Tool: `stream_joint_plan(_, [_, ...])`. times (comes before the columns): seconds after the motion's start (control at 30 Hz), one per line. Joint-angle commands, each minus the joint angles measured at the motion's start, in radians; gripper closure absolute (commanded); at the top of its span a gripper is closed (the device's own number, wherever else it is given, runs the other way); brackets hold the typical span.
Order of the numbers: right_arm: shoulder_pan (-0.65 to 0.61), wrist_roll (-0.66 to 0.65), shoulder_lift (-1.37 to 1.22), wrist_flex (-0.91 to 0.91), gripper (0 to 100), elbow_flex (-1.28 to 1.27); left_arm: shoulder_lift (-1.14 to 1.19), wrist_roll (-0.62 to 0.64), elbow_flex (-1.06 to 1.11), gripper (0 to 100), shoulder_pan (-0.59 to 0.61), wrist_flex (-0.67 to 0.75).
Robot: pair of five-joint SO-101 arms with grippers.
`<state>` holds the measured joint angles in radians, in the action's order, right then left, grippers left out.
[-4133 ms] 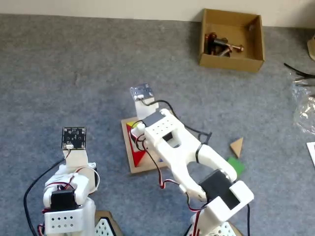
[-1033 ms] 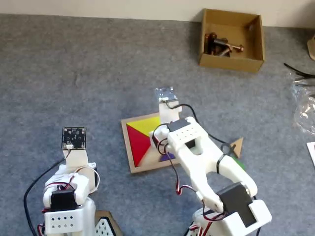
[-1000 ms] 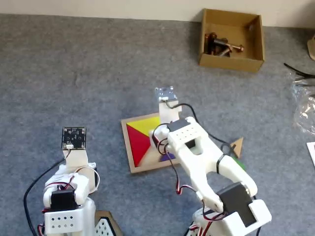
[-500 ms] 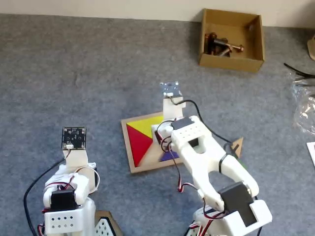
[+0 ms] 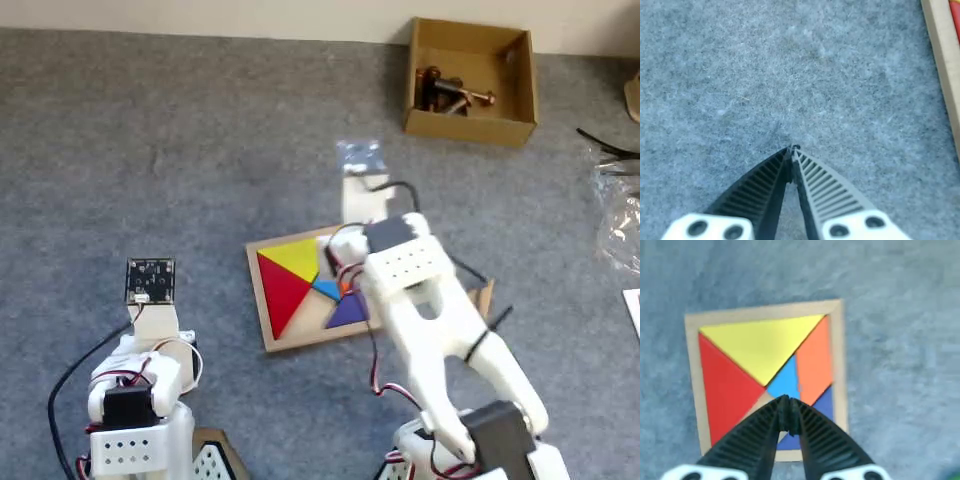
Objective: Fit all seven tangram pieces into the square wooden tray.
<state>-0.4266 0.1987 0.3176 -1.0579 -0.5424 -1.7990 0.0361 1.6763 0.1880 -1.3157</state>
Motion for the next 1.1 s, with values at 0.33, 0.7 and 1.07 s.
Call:
stream_joint_plan(0.33, [0.377,-0.516,0.219,-0.139,99.5,-0.042,0.007,0.002,0.021,100,0.008,-0.008])
stream_joint_plan(0.7, [0.668,-0.770,0.400,-0.136,99.5,-0.229,0.007,0.002,0.021,100,0.008,-0.008])
stream_joint_plan(1.07, [0.931,-0.878,0.320,-0.099,99.5,-0.283,0.007,0.002,0.021,100,0.008,-0.008])
